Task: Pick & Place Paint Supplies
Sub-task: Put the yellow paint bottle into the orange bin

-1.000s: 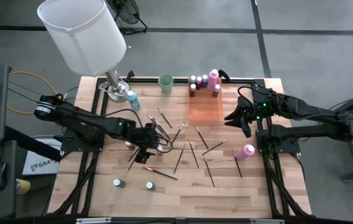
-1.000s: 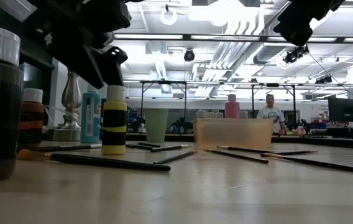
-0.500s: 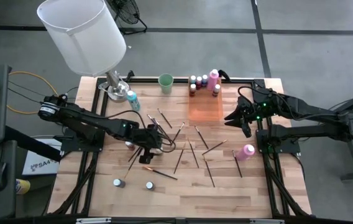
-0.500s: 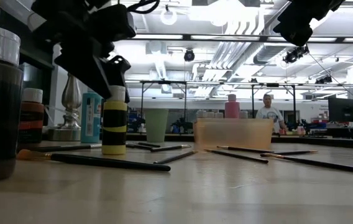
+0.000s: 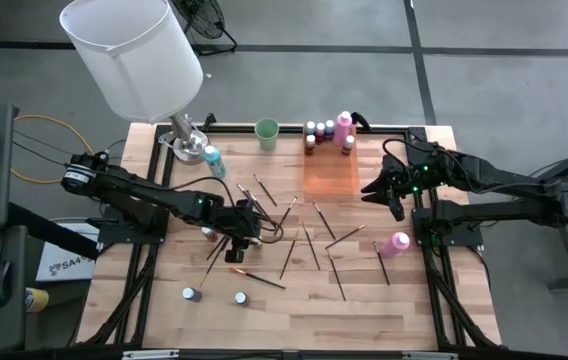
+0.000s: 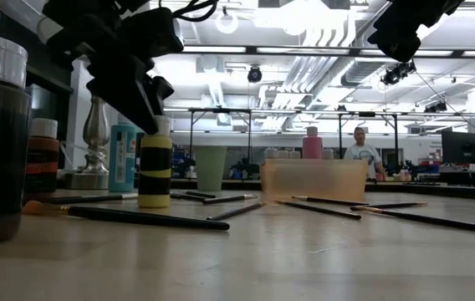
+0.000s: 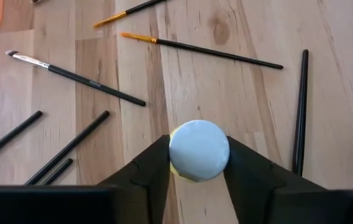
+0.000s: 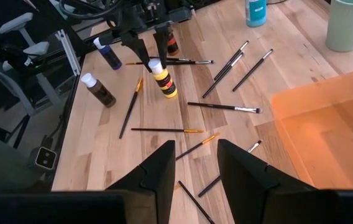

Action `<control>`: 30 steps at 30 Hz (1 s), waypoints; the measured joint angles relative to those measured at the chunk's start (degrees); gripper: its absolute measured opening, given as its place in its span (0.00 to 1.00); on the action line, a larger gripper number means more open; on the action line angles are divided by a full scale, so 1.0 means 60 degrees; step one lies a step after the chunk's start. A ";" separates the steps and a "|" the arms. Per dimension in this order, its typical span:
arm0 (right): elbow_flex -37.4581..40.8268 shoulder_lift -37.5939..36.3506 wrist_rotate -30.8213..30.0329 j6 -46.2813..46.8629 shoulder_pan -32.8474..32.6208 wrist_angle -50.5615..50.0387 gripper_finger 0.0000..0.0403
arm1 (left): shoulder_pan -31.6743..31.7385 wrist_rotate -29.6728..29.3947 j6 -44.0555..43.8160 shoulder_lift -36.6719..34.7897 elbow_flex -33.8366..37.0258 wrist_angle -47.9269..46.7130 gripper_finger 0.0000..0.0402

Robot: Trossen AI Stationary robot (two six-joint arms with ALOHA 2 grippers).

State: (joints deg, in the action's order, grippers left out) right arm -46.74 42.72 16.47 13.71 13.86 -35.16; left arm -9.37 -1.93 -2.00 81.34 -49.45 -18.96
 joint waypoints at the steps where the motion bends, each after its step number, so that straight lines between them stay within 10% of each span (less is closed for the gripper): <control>1: 0.0000 -0.0002 0.0000 -0.0001 0.0001 0.0000 0.28 | 0.0000 0.0000 0.0000 0.0000 0.0000 0.0003 0.30; 19: 0.0000 -0.0001 0.0000 -0.0003 0.0000 0.0000 0.28 | 0.0135 -0.1319 -0.1228 0.0017 -0.1553 -0.0039 0.29; 30: 0.0000 0.0000 0.0000 -0.0003 0.0001 0.0002 0.28 | 0.1756 -0.1519 -0.0619 0.1707 -0.4805 -0.1437 0.30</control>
State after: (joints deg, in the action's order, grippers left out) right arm -46.74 42.72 16.47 13.69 13.87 -35.15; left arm 1.17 -11.05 -5.71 91.58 -78.28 -27.58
